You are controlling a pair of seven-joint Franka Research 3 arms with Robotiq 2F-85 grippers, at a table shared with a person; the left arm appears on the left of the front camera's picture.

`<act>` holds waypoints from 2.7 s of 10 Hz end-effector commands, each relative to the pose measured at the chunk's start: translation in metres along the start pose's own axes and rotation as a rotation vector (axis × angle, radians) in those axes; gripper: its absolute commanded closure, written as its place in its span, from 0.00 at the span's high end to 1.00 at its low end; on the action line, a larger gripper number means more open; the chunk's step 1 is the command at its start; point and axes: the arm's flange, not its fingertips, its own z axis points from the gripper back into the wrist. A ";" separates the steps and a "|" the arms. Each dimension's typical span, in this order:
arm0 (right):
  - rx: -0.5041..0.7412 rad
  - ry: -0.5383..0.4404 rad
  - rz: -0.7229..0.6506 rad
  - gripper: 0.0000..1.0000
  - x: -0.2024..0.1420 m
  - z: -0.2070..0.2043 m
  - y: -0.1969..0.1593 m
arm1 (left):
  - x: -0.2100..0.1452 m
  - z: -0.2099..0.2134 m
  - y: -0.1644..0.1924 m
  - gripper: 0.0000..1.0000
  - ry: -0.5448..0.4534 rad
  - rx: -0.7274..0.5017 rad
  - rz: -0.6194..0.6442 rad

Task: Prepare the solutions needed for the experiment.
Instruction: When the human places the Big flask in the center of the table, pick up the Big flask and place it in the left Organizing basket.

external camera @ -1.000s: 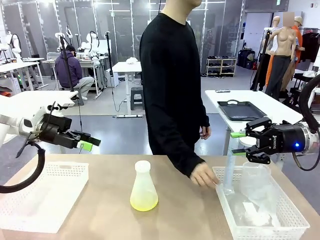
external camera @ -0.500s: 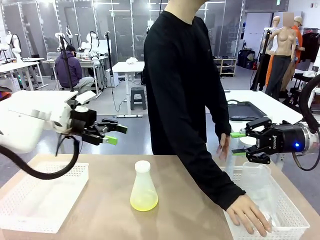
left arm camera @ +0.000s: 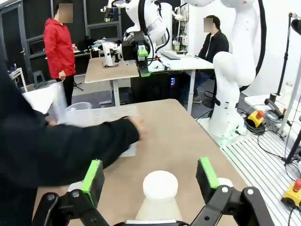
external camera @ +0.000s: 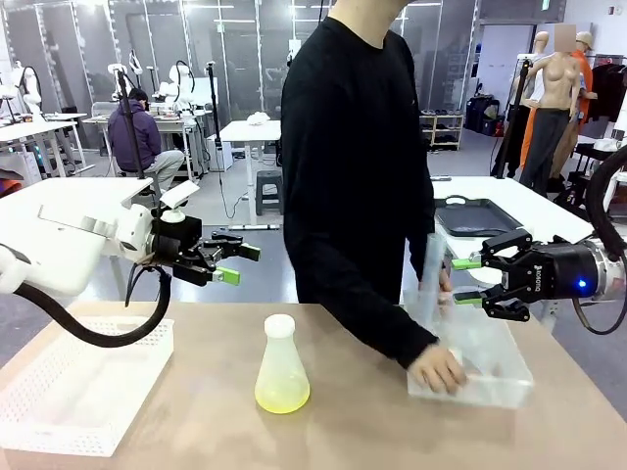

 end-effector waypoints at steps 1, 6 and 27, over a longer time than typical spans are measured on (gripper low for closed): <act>-0.002 -0.010 0.007 0.56 0.000 0.000 0.001 | -0.004 -0.003 0.004 1.00 -0.002 -0.004 0.002; -0.002 -0.010 0.007 0.56 0.000 0.000 0.001 | -0.030 -0.032 0.040 1.00 -0.109 -0.194 -0.045; -0.002 -0.010 0.007 0.56 0.000 0.000 0.001 | -0.148 -0.066 0.072 1.00 -0.242 -0.419 -0.014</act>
